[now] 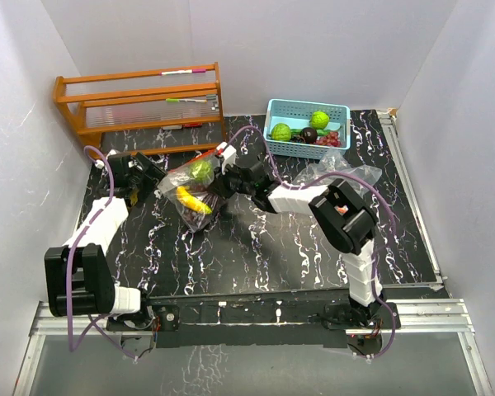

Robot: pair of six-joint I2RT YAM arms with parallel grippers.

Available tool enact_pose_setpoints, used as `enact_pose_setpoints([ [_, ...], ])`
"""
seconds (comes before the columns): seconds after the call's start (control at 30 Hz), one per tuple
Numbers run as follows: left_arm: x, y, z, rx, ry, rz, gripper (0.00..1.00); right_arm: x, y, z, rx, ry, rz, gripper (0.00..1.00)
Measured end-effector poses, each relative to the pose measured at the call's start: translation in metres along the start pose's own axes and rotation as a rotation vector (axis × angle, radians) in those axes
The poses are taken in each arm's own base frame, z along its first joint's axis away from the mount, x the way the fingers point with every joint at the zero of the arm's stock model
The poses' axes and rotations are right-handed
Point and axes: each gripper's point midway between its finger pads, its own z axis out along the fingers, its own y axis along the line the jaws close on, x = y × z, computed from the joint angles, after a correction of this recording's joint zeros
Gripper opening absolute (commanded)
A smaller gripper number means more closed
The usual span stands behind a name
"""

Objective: Open the zip-top bag and remove the fake food
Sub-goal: Pick up the zipper food storage bag at the center of the board.

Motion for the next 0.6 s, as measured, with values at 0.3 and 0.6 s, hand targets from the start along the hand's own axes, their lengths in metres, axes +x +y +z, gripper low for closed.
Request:
enact_pose_setpoints([
  [0.3,0.007,-0.025,0.006,0.156,0.031,0.003,0.71,0.03,0.018,-0.06,0.015,0.056,0.03,0.09],
  [0.6,0.041,-0.031,0.013,0.283,0.13,-0.043,0.71,0.032,0.014,-0.066,0.055,0.043,0.059,0.12],
])
